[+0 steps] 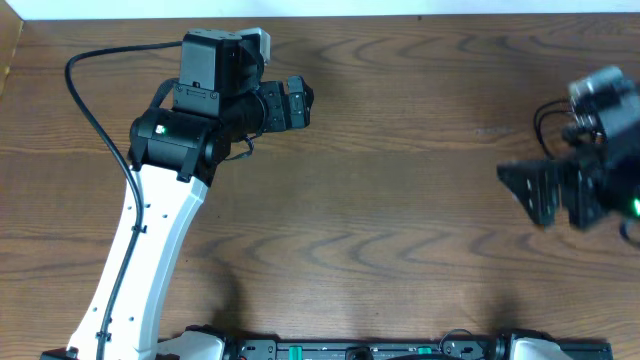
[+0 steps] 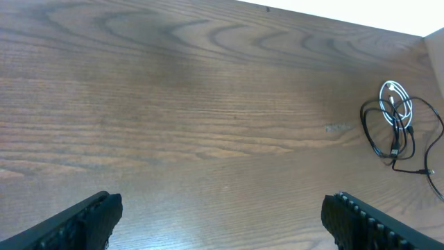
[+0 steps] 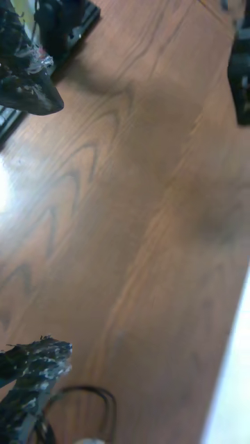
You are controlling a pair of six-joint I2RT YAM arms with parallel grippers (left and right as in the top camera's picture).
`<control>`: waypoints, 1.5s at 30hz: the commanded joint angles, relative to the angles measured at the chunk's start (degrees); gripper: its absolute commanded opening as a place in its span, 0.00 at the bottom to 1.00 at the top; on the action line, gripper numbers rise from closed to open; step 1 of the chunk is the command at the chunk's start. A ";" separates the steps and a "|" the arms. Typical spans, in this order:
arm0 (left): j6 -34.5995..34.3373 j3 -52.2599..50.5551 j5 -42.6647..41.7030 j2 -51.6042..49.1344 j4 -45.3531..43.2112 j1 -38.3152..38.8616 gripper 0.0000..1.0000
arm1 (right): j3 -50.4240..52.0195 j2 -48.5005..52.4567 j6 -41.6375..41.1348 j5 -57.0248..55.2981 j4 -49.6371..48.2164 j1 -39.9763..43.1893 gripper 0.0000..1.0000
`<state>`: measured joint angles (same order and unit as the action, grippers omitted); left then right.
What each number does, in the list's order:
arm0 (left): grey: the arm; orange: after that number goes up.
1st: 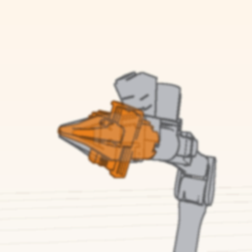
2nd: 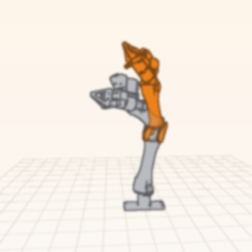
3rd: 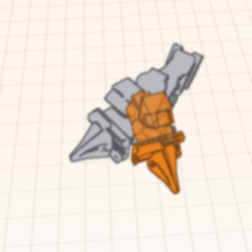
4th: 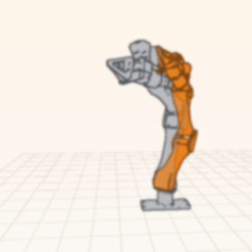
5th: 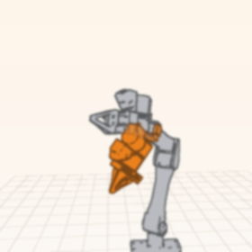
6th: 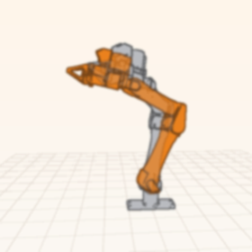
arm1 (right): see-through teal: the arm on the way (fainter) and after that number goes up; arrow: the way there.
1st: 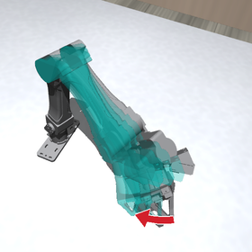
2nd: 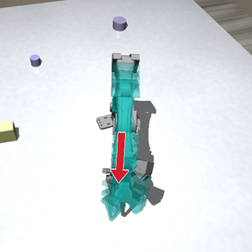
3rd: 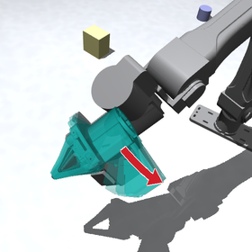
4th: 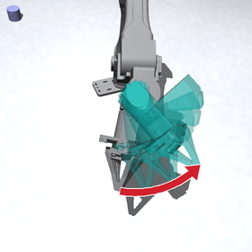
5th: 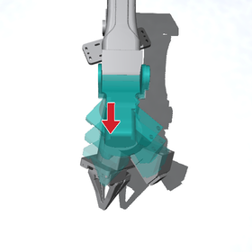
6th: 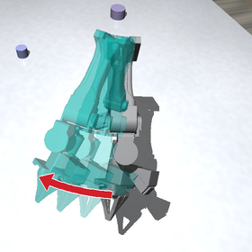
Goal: Untangle cables
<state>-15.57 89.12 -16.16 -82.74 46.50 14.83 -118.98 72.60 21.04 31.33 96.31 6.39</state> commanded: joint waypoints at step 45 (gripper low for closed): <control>0.52 0.22 0.39 0.00 0.20 0.04 0.97 | 110.16 -67.60 -11.06 -28.46 -99.01 -12.92 0.99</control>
<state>-15.59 89.12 -16.16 -82.74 46.52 14.83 -12.08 7.05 10.46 4.82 -0.99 -6.20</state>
